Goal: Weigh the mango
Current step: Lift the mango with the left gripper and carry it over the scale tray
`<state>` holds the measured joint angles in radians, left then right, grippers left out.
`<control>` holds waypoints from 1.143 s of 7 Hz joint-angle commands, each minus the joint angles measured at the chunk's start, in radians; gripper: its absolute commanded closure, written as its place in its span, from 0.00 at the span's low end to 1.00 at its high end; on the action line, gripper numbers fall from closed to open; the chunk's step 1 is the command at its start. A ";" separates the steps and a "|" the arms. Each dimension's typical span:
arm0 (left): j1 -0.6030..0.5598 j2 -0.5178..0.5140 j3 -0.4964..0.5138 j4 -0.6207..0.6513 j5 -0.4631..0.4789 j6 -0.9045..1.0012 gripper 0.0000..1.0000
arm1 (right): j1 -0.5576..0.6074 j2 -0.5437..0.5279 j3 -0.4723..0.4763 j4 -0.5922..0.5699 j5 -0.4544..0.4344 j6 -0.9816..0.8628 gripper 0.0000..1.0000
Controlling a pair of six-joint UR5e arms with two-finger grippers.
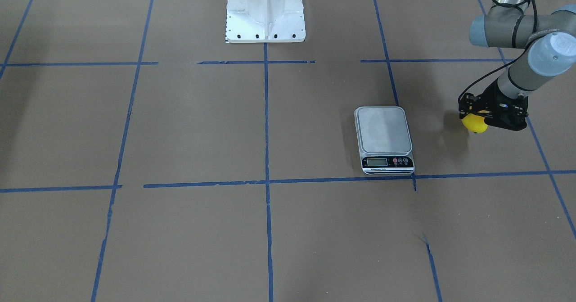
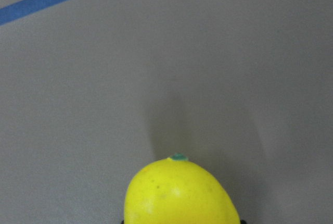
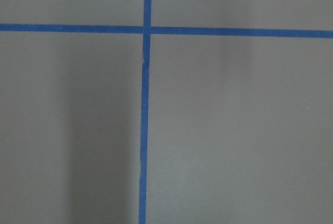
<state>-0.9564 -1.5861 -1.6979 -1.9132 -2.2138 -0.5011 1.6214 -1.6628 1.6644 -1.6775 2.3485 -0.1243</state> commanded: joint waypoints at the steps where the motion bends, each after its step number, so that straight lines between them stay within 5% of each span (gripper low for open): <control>1: 0.005 -0.117 -0.026 0.002 -0.093 -0.230 1.00 | 0.000 0.000 0.000 0.001 0.000 0.000 0.00; 3: 0.054 -0.245 -0.023 0.003 -0.089 -0.410 1.00 | 0.000 0.000 0.000 0.001 0.000 0.000 0.00; 8: 0.148 -0.322 0.069 -0.004 -0.061 -0.410 0.96 | 0.000 0.000 0.000 -0.001 0.000 0.000 0.00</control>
<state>-0.8303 -1.9044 -1.6415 -1.9169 -2.2760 -0.9120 1.6214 -1.6628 1.6644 -1.6770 2.3485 -0.1243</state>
